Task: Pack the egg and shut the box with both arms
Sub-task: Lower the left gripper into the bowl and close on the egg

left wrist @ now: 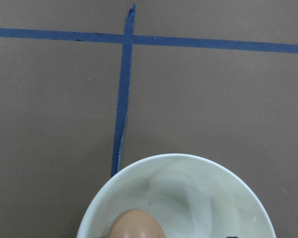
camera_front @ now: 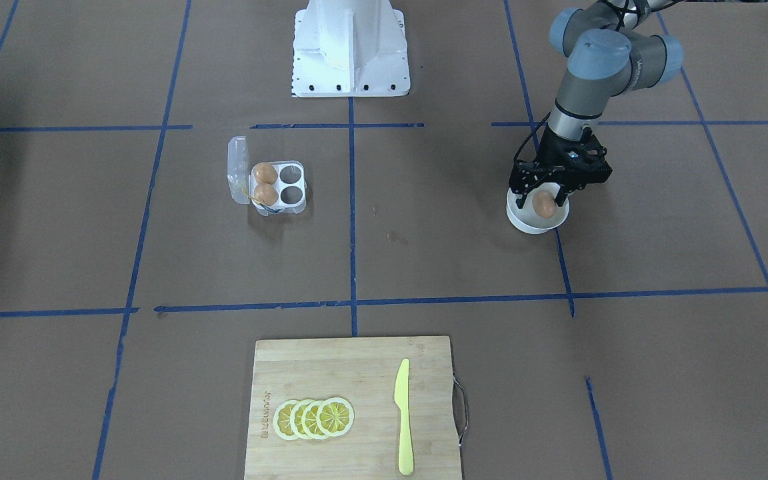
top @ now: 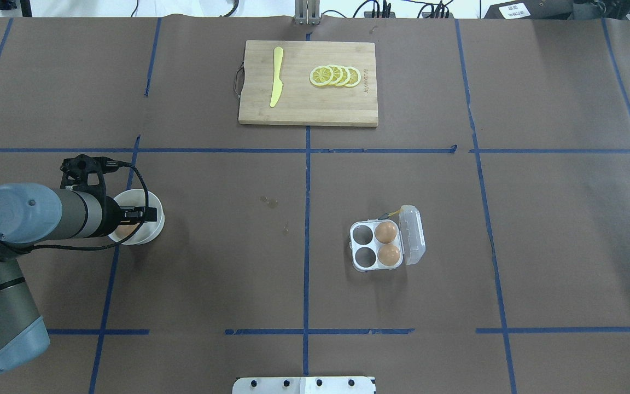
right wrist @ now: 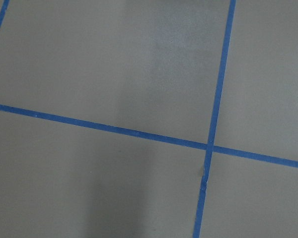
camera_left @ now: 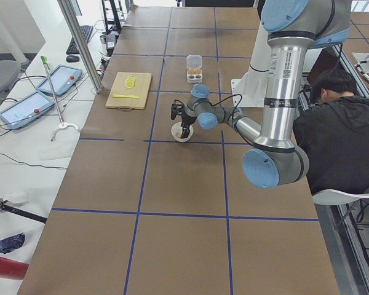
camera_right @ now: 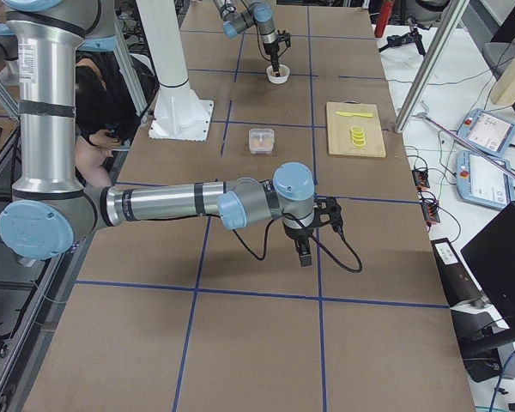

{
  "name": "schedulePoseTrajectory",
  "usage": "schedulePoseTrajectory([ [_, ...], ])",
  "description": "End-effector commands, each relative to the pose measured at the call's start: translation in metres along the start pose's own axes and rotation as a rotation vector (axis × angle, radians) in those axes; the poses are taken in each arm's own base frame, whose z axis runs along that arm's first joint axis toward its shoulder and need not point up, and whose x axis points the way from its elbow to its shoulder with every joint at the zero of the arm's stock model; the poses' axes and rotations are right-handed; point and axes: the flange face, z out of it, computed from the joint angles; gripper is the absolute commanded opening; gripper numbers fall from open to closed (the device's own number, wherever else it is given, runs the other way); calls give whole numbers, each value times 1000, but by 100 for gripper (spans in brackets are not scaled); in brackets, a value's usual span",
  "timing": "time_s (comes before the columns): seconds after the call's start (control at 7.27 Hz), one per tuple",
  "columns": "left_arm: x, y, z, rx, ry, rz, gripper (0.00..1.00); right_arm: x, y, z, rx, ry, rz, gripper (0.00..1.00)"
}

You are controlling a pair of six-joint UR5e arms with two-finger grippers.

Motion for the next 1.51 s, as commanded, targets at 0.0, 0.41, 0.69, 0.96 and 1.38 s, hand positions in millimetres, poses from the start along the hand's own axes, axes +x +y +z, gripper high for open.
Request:
schedulePoseTrajectory([
  [0.0, 0, 1, 2, -2, -2, 1, 84, 0, 0, 0, 0, 0, -1, 100],
  [0.41, -1, 3, 6, -8, -9, 10, 79, 0, 0, 0, 0, 0, 1, 100],
  [0.69, 1, 7, 7, -13, -7, 16, 79, 0, 0, 0, 0, 0, 1, 100],
  [0.96, 0, 7, 8, -14, -10, 14, 73, 0, 0, 0, 0, 0, 1, 100],
  [1.38, 0, 7, 8, -14, -10, 16, 25, 0, 0, 0, 0, 0, 1, 100],
])
